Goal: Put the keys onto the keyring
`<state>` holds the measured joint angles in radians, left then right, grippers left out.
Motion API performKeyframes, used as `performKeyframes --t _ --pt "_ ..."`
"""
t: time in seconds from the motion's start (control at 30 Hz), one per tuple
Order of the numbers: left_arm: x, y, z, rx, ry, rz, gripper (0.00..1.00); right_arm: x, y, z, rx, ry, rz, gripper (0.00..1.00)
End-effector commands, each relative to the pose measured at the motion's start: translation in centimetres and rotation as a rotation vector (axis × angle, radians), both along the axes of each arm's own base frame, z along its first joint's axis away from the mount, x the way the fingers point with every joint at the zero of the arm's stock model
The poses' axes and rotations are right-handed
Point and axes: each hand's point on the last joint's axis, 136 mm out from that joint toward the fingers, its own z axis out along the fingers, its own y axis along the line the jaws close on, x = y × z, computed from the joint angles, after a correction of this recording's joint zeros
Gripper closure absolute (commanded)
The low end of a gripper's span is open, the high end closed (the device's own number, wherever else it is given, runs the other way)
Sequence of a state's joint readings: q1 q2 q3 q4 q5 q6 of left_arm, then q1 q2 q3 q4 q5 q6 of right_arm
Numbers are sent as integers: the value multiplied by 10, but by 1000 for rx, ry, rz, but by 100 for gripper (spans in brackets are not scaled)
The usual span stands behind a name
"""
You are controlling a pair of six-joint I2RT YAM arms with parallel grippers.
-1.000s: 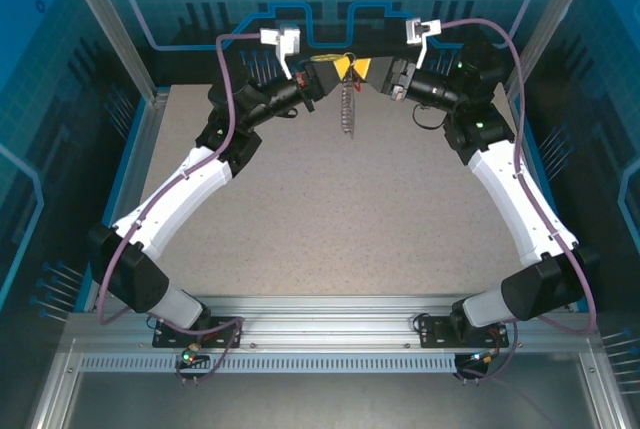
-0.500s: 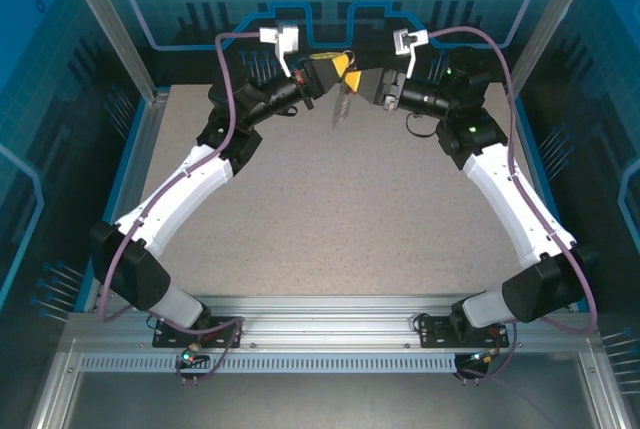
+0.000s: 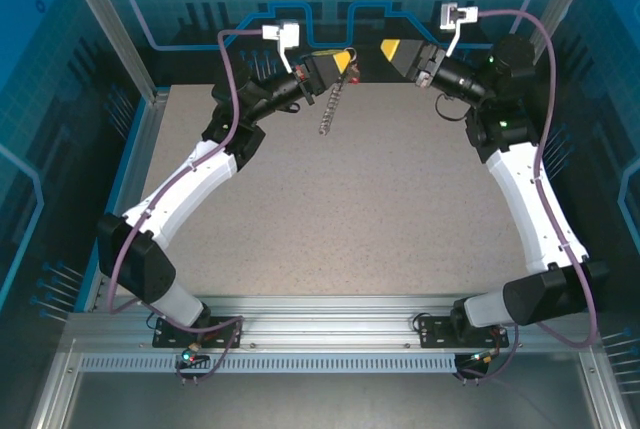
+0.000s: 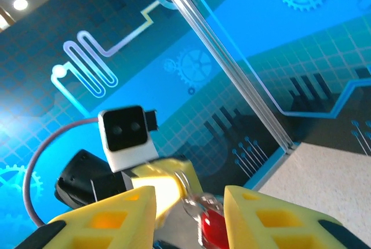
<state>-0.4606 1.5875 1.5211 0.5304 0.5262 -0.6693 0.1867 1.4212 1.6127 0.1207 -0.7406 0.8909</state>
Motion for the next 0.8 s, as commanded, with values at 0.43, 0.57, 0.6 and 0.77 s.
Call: performKeyframes --t 0.43,0.57,0.6,0.77 --pt "-10 6 32 -76 -54 -32 100 2 49 3 17 -5 109 64" --pt "-10 7 33 -76 -57 -27 100 -1 49 -1 11 5 115 66" --pt "-10 7 33 -77 -56 -26 100 -1 49 -3 10 11 115 66" --pt "-9 7 34 -78 -60 -24 100 -3 50 -11 3 31 121 66"
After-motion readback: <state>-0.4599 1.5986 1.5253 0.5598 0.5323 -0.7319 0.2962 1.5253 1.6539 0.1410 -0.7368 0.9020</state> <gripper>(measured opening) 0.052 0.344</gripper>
